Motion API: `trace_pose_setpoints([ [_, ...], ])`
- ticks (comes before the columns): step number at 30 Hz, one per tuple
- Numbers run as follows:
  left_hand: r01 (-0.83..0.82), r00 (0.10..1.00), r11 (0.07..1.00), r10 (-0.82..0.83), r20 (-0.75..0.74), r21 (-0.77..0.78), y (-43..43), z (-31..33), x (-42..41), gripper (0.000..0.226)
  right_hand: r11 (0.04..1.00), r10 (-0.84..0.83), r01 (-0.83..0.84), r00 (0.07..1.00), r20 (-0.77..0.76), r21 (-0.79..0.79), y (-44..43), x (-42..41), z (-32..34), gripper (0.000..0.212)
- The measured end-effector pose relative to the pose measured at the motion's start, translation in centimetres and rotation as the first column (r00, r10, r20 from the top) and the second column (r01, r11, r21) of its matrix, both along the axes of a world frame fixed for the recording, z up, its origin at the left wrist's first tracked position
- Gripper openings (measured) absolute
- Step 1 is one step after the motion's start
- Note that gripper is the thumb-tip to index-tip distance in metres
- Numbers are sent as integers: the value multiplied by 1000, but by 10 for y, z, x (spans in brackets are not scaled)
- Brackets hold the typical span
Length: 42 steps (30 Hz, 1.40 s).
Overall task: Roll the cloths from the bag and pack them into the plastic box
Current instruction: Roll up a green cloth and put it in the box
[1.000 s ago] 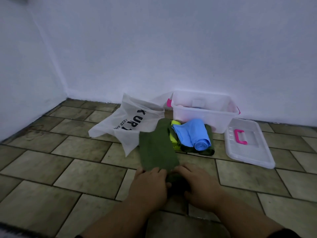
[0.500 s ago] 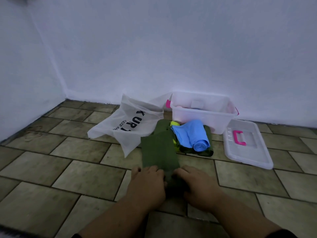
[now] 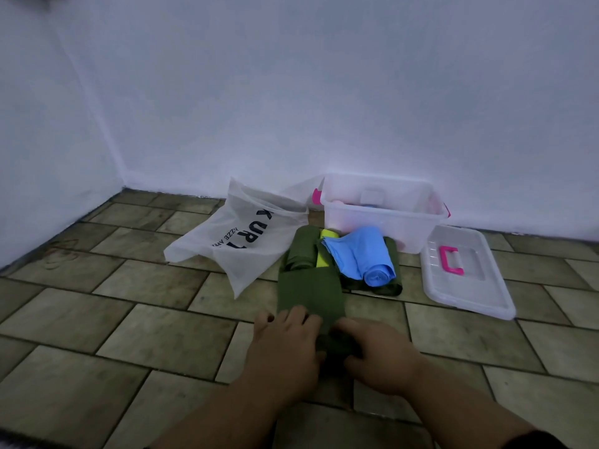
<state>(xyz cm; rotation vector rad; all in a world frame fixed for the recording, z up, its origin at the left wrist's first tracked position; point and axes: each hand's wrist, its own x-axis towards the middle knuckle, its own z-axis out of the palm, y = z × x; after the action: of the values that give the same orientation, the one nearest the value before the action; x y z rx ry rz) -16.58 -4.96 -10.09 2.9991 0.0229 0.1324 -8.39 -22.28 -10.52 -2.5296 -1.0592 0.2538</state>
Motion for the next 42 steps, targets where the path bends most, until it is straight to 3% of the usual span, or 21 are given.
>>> trace_pose_setpoints([
  [6, -45, 996, 998, 41, -74, -47, 0, -1, 2, 27, 999, 41, -39, 997, 63, -23, -4, -5, -2, 60],
  [13, 22, 1000, 1000, -22, 2, -2, 0, -4, 1, 34, 999, 5, -2, 998, 66, -40, -1, -4, -1, 39],
  [17, 3, 999, 999, -4, -37, -42, 3, -6, 2, 24, 998, 46, -40, 990, 133, -49, 0, -7, -5, 57],
  [24, 41, 999, 999, -41, 19, 26, 2, -7, 2, 32, 999, 4, 0, 997, 79, -55, 4, -4, 3, 42],
  [28, 8, 1000, 1000, -8, 14, -18, 5, -7, 6, 21, 998, 35, -27, 989, 141, -52, 2, -5, -1, 53],
  [33, 27, 1000, 1000, -27, 6, 15, 4, -11, 7, 29, 999, 15, -10, 989, 144, -30, 5, -4, 0, 39],
  [37, -9, 1000, 999, 9, 10, -37, 7, -13, 9, 26, 999, 24, -16, 975, 222, -38, 5, -6, -2, 51],
  [42, -11, 999, 1000, 11, 42, 12, 3, -6, 11, 39, 1000, 14, -8, 979, 206, -30, 13, -6, -4, 49],
])
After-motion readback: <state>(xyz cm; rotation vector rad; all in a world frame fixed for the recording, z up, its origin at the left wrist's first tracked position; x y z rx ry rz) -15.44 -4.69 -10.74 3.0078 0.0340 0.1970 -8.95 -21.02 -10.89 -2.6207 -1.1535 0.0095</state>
